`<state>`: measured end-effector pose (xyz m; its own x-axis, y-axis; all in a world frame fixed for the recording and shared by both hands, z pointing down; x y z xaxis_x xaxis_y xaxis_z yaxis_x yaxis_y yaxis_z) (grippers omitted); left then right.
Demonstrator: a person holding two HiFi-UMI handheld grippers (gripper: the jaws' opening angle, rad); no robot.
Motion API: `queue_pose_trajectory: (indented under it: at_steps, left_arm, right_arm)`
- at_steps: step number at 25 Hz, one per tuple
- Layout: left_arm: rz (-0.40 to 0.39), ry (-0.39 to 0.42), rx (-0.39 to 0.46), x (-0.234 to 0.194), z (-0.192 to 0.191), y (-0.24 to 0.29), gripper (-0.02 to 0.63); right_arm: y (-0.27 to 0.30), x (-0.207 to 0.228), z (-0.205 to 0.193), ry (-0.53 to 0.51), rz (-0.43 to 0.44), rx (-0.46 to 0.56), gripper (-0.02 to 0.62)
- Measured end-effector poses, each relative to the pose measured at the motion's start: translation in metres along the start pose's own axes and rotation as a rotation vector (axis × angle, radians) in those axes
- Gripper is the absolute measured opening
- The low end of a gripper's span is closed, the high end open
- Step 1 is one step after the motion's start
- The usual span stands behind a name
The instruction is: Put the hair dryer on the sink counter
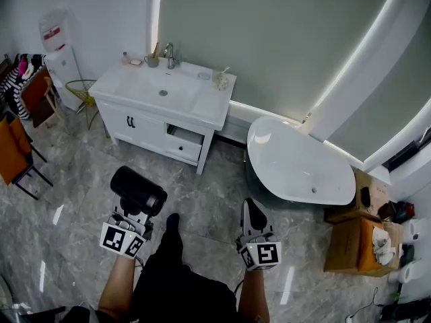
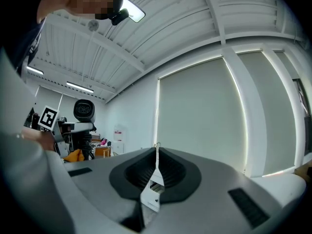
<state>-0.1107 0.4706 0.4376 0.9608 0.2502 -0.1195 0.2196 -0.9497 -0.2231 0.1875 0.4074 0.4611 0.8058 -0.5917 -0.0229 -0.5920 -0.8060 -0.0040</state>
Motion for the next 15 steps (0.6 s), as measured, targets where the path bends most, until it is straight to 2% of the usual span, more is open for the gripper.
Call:
queue_pose_trajectory:
  at_steps: [8,15]
  left_arm:
    - [-0.004,0.005,-0.001,-0.032,-0.012,0.049,0.224]
    - [0.004,-0.009,0.003,-0.085,-0.009,0.12,0.224]
  right_arm:
    - [0.057,0.021,-0.005,0.008,0.002,-0.003,0.038]
    - [0.141,0.044,0.01,0.002,-0.01,-0.008,0.038]
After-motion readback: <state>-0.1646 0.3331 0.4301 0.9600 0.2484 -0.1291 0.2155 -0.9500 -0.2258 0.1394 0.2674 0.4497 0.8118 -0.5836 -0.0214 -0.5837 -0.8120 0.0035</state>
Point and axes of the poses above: the fingertips, and each gripper's own axes: y forward along the fingers, x to its right, z out of its top, the point moved 4 cm from there along -y, backward along the fingers
